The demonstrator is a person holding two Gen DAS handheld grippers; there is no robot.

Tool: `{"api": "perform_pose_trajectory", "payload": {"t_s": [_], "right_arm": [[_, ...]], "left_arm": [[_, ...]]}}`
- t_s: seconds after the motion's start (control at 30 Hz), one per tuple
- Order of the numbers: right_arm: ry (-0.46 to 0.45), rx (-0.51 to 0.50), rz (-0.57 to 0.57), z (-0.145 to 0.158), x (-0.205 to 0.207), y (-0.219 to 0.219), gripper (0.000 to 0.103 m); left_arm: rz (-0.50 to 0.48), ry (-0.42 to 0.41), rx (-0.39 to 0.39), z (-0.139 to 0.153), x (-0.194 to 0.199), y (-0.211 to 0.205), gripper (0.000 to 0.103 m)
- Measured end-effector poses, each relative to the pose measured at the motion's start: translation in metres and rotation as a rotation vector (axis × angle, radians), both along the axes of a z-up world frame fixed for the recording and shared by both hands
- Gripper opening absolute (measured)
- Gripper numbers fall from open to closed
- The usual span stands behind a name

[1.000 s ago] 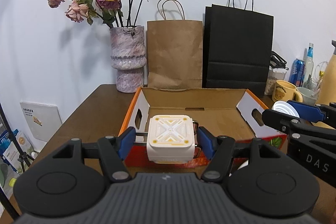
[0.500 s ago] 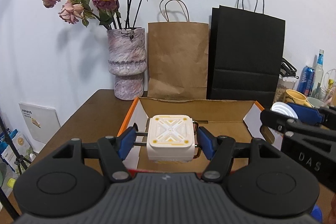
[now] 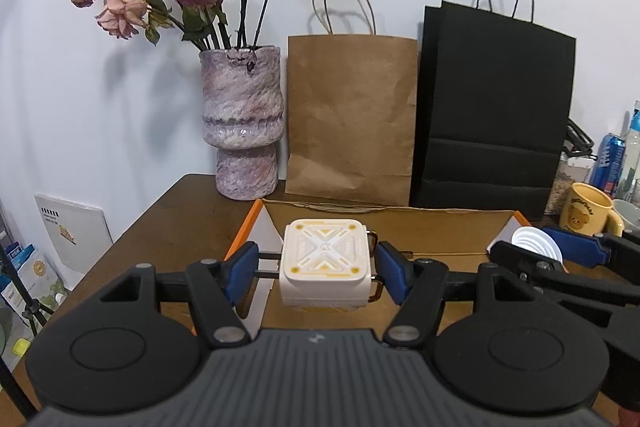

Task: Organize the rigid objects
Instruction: 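Carry the white cap and cream plug adapter over the cardboard box with both grippers, then open the left gripper to drop the plug adapter while the right gripper drops the cap into the box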

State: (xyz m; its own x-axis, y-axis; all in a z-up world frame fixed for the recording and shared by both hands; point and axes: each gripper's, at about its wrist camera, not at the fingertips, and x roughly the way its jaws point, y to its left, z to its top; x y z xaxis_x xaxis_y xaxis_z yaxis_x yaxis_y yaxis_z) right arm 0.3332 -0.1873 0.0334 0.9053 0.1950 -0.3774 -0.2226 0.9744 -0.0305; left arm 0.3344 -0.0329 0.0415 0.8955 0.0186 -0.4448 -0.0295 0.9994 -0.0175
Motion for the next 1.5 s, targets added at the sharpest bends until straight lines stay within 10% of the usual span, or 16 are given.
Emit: {"api": "perform_pose_trajectory", "payload": {"t_s": [0.93, 1.17, 1.5], "right_arm": [[0.124, 0.003, -0.021, -0.042, 0.039, -0.006, 0.04], [0.108, 0.003, -0.076, -0.041, 0.038, -0.013, 0.099], [0.128, 0.003, -0.077, -0.042, 0.041, -0.013, 0.103]], "left_arm": [[-0.022, 0.112, 0.058, -0.04, 0.049, -0.009, 0.067], [0.009, 0.05, 0.05, -0.03, 0.043, -0.005, 0.103], [0.005, 0.047, 0.06, -0.029, 0.042, -0.007, 0.103]]}}
